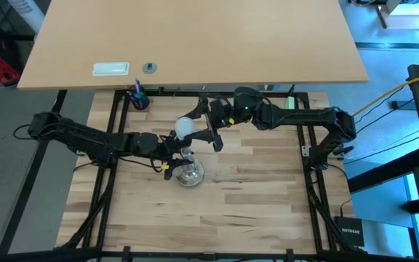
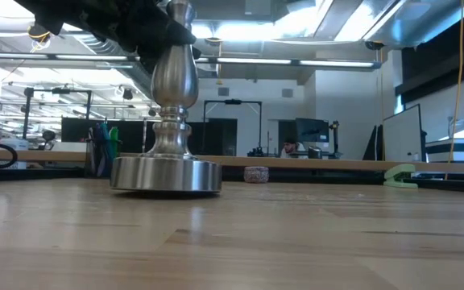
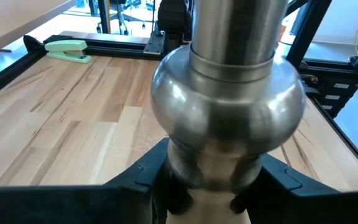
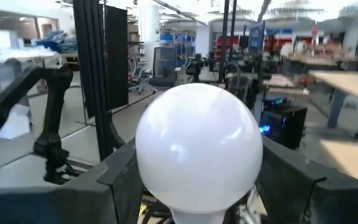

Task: Screw lightbulb
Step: Insert the lightbulb into the silver lamp

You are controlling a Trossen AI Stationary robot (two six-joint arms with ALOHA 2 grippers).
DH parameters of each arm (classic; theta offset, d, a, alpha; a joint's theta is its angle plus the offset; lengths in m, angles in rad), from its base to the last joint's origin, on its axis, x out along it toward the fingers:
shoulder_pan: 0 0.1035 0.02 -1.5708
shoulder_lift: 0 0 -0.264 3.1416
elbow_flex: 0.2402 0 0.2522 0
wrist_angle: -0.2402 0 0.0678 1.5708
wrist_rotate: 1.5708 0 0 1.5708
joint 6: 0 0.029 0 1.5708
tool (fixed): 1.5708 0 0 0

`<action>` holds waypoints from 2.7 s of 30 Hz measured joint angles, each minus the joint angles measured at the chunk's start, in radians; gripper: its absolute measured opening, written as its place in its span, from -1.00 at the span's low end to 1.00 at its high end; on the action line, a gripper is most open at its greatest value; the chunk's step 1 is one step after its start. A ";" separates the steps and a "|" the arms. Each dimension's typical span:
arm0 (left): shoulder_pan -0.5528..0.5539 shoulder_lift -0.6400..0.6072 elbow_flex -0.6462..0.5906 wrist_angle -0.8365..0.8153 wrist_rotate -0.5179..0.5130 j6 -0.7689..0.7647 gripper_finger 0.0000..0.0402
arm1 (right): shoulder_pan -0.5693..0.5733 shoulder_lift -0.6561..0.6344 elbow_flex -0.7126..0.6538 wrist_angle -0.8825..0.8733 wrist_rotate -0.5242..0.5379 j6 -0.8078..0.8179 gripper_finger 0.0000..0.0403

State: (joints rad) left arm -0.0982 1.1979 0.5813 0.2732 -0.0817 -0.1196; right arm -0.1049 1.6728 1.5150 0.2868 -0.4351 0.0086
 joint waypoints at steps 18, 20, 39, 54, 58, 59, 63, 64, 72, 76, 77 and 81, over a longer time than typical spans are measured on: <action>-0.007 -0.001 0.076 -0.126 -0.037 -0.022 -0.32 | 0.000 0.001 0.177 -0.316 0.033 0.089 0.22; -0.011 -0.001 0.080 -0.136 -0.040 -0.018 -0.32 | 0.000 0.001 0.179 -0.312 0.024 0.089 0.22; -0.050 0.000 0.083 -0.135 -0.056 0.048 -0.32 | -0.014 0.078 0.180 -0.292 -0.171 0.086 0.22; -0.053 0.001 0.082 -0.132 -0.200 -0.043 -0.32 | 0.137 0.073 0.182 -0.341 0.367 0.011 0.22; -0.059 0.023 0.083 -0.110 -0.225 -0.064 -0.32 | 0.184 0.074 0.180 -0.349 0.550 0.051 0.22; -0.064 0.028 0.083 -0.102 -0.236 -0.065 -0.32 | 0.195 0.075 0.180 -0.354 0.592 0.073 0.22; -0.103 0.052 0.083 -0.065 -0.304 -0.051 -0.32 | 0.232 0.075 0.180 -0.370 0.711 0.155 0.22; -0.113 0.056 0.083 -0.054 -0.325 -0.045 -0.32 | 0.241 0.075 0.180 -0.372 0.748 0.192 0.22; -0.149 0.070 0.081 -0.010 -0.445 0.001 -0.34 | 0.325 0.080 0.179 -0.371 1.029 0.231 0.22; -0.150 0.092 0.096 -0.010 -0.454 0.015 -0.34 | 0.328 0.095 0.179 -0.377 1.009 0.259 0.22; -0.150 0.097 0.099 -0.009 -0.455 0.016 -0.34 | 0.327 0.102 0.179 -0.376 1.007 0.259 0.22; -0.150 0.102 0.101 -0.011 -0.458 0.014 -0.34 | 0.326 0.115 0.180 -0.367 0.983 0.245 0.30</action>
State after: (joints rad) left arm -0.2478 1.2999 0.6827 0.2626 -0.5397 -0.1056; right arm 0.2214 1.7876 1.6947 -0.0801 0.5482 0.2541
